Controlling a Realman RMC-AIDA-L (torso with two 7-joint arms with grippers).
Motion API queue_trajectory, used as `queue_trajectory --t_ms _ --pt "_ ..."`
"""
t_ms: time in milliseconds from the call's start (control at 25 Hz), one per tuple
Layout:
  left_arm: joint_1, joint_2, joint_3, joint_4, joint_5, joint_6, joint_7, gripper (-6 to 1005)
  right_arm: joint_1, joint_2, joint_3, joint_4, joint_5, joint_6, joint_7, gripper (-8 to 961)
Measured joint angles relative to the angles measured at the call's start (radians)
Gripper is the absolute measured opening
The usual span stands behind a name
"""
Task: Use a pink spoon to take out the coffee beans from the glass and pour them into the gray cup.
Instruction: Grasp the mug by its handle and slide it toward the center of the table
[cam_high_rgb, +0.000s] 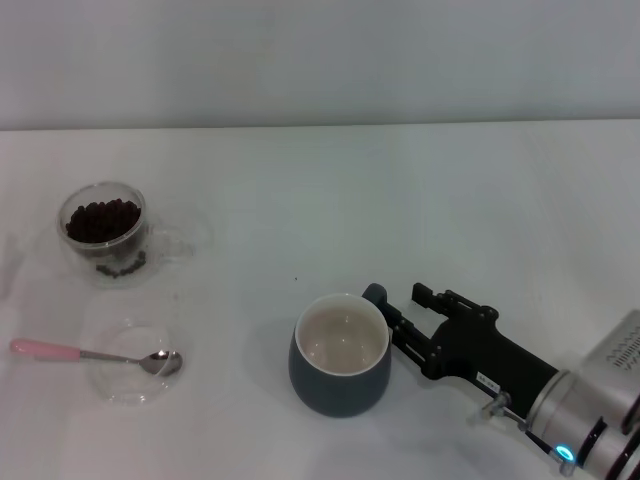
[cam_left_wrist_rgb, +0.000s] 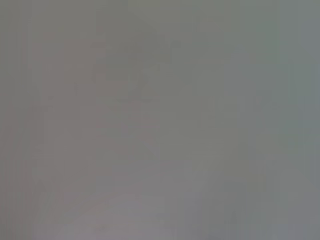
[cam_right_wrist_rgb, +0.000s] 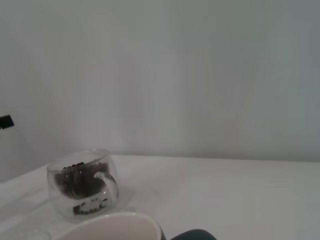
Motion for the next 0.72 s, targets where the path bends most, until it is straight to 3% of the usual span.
queue_trajectory --t_ms 80,320,720 --pt "0.003 0.0 0.0 0.001 0.0 -0.004 0.0 846 -0.011 -0.003 0.0 0.0 0.0 -0.011 0.001 495" --pt "0.007 0.0 0.0 -0.001 0.001 -0.019 0.0 844 -0.036 -0.009 -0.012 -0.001 0.0 -0.023 0.012 696" --pt "0.007 -0.001 0.001 -0.004 0.006 -0.037 0.0 845 -0.055 -0.013 -0.017 -0.015 -0.001 -0.034 0.041 704"
